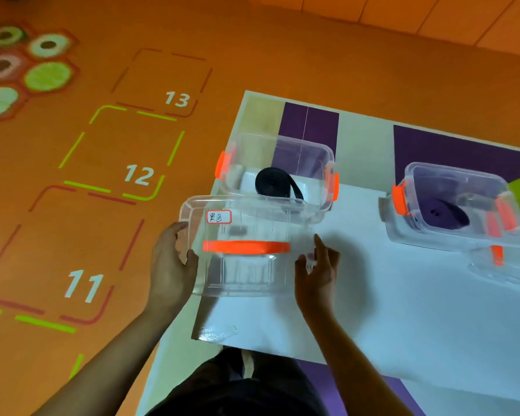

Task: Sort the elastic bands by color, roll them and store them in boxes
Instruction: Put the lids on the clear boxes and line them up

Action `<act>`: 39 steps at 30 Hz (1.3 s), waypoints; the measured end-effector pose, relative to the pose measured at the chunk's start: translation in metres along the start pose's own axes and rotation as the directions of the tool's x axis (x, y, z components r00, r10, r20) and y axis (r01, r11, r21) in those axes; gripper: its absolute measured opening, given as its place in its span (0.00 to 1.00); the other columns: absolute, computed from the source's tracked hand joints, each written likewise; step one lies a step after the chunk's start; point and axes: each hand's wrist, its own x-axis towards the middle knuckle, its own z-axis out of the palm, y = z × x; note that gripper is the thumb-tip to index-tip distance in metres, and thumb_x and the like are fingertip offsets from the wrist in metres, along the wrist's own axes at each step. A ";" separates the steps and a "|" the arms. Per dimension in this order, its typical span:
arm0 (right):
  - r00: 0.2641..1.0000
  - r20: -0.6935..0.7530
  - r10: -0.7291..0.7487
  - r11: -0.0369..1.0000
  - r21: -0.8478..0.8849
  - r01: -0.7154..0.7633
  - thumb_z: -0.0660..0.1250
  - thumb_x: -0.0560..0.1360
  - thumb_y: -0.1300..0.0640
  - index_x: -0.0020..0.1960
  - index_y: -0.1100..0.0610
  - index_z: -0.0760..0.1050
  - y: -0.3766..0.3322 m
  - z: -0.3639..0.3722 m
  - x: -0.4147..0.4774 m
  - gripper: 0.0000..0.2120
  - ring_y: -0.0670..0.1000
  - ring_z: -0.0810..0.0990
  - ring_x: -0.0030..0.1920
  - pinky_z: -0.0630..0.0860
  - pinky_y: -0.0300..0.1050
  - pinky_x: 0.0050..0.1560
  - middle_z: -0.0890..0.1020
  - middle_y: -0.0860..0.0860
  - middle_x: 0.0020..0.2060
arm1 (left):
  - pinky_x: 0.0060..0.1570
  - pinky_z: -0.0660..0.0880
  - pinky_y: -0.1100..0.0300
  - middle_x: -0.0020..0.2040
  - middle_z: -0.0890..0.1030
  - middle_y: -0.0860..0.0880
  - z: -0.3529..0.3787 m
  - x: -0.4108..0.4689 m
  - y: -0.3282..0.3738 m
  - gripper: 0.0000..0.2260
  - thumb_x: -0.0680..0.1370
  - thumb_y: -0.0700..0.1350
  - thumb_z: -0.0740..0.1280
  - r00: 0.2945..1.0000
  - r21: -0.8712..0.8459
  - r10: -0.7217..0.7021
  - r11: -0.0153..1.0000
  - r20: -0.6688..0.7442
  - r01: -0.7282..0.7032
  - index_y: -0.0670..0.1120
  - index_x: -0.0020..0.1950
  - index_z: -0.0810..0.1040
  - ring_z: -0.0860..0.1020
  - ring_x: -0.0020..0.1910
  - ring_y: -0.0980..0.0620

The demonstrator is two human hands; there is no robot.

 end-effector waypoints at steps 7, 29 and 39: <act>0.994 -0.104 -0.024 0.998 0.052 0.029 0.68 0.75 0.68 0.72 0.57 0.72 -0.031 -0.018 0.083 0.26 0.47 0.78 0.49 0.69 0.24 0.49 0.73 0.52 0.51 | 0.53 0.73 0.71 0.58 0.78 0.50 0.012 0.089 0.056 0.22 0.77 0.37 0.71 1.000 -0.181 -0.024 0.983 -0.015 0.021 0.44 0.70 0.70 0.78 0.55 0.53; 0.998 -0.021 -0.064 0.942 -0.333 0.054 0.70 0.76 0.60 0.73 0.53 0.75 0.006 0.003 0.189 0.25 0.63 0.77 0.56 0.70 0.55 0.60 0.79 0.59 0.53 | 0.60 0.76 0.43 0.61 0.82 0.38 0.088 0.188 0.063 0.20 0.84 0.46 0.59 0.988 0.270 0.007 0.962 0.157 -0.050 0.49 0.77 0.70 0.76 0.59 0.33; 0.987 -0.009 -0.161 0.910 -0.389 0.144 0.71 0.74 0.62 0.71 0.56 0.76 0.008 0.004 0.188 0.25 0.65 0.78 0.53 0.72 0.59 0.56 0.80 0.60 0.52 | 0.71 0.69 0.49 0.74 0.72 0.43 0.091 0.163 0.061 0.22 0.86 0.47 0.56 0.991 0.061 -0.019 0.998 0.131 0.011 0.43 0.79 0.62 0.72 0.71 0.43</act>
